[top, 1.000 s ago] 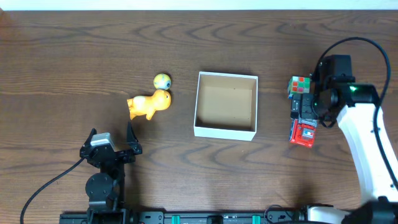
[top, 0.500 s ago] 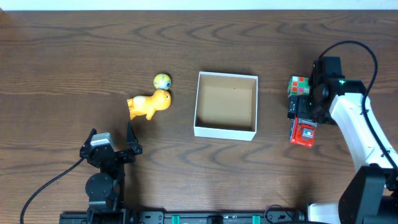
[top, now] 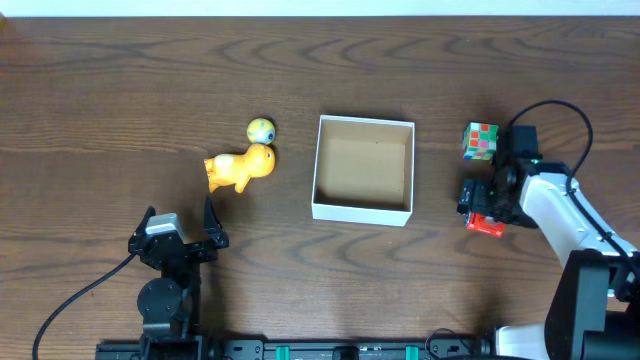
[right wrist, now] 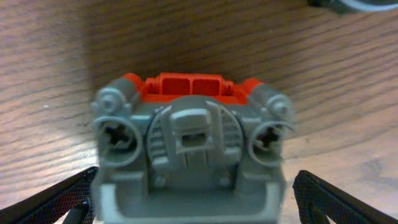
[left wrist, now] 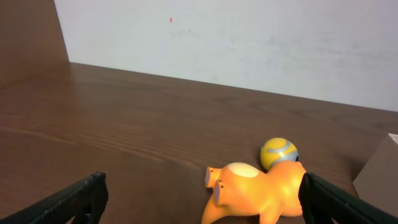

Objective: Pack container
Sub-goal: 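Lower the right gripper onto the red-and-grey toy robot and grasp it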

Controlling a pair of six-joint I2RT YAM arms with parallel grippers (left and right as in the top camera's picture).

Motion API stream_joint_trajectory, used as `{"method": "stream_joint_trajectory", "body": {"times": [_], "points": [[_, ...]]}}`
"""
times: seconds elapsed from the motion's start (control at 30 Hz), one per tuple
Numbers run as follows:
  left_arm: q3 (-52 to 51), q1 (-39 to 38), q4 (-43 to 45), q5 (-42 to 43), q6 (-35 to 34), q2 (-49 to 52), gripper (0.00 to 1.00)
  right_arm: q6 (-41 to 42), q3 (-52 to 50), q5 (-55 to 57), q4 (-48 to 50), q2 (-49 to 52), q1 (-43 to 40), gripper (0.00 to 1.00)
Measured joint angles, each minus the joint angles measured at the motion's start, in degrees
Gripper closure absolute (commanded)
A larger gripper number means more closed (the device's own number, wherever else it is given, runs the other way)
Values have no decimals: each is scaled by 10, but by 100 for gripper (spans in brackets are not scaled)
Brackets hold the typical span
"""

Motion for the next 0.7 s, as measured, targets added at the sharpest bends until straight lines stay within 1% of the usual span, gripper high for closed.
{"method": "stream_joint_trajectory", "body": {"times": [0.13, 0.27, 0.37, 0.7], "points": [[0, 0, 0, 0, 0, 0, 2, 6, -21, 0, 21, -1, 0, 3], [0, 0, 0, 0, 0, 0, 2, 10, -24, -1, 27, 0, 0, 12], [0, 0, 0, 0, 0, 0, 2, 11, -24, -2, 32, 0, 0, 22], [0, 0, 0, 0, 0, 0, 2, 14, -20, -6, 21, 0, 0, 32]]}}
